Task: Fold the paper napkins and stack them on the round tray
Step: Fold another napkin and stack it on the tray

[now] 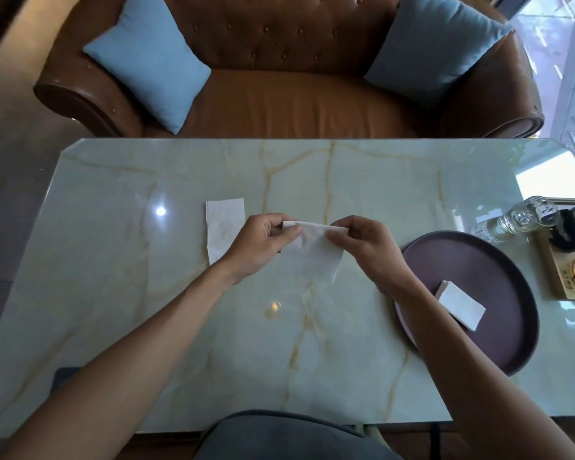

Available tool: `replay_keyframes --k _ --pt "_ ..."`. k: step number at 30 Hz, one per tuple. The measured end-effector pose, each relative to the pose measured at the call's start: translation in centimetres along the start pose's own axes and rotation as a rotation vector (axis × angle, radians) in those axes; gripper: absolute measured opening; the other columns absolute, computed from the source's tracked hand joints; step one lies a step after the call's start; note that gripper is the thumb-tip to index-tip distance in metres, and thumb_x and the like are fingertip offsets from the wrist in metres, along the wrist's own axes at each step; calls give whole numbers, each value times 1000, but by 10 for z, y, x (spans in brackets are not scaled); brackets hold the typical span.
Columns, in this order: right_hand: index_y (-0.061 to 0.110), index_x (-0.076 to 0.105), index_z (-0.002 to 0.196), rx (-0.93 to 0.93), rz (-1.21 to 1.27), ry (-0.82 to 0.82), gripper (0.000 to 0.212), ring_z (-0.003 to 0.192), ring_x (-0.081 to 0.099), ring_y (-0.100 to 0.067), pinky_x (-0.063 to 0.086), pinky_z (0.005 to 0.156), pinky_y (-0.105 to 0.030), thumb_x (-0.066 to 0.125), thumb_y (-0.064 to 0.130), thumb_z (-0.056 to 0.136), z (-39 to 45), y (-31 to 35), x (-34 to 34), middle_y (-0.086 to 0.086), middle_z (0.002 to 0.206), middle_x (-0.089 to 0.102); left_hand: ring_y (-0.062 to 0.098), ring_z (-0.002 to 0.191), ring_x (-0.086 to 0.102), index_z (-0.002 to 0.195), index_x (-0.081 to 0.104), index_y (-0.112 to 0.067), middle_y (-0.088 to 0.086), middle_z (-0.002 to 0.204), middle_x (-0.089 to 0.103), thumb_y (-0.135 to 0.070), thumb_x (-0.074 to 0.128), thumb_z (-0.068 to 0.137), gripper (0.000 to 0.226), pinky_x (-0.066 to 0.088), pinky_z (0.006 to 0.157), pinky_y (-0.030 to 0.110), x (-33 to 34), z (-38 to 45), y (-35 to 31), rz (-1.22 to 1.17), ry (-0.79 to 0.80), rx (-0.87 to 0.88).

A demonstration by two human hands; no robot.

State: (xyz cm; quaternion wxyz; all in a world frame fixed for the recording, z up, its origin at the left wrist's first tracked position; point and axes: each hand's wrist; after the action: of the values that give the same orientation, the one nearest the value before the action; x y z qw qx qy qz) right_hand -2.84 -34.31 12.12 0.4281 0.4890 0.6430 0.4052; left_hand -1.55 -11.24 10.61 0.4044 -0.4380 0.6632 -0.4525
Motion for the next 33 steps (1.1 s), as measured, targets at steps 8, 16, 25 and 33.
replay_keyframes --k 8,16,25,33 --pt "12 82 82 50 232 -14 17 82 74 -15 57 83 -27 70 15 95 3 -5 -13 -5 85 79 19 91 76 108 78 -8 12 105 80 -21 69 97 19 61 80 29 -2 -4 -4 -274 29 -130" --pt "14 77 111 149 310 145 29 103 74 -20 58 85 -28 73 35 91 -6 -15 -7 -9 112 79 18 82 75 111 76 -8 7 99 79 -24 66 99 22 59 70 27 -3 0 -8 -378 -7 -201" --pt "7 72 91 227 294 48 7 67 70 -14 54 62 -24 67 7 96 -2 -4 1 -4 81 75 30 98 77 123 71 -16 14 113 78 -14 74 92 31 62 78 36 1 -5 2 -379 95 -238" --pt "-6 64 108 417 556 17 13 63 75 -27 64 67 -36 58 3 100 -12 0 0 -19 86 74 24 93 79 112 75 -20 6 106 81 -9 71 94 21 62 71 33 10 -1 18 -394 -61 -271"
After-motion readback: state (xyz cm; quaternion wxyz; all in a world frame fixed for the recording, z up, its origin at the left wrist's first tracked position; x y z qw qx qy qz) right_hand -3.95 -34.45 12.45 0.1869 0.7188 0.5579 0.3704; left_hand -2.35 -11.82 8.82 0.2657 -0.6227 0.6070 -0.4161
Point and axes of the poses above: each hand's wrist, its own z-axis towards the middle knuckle, its own x-axis out of the palm, y = z × x
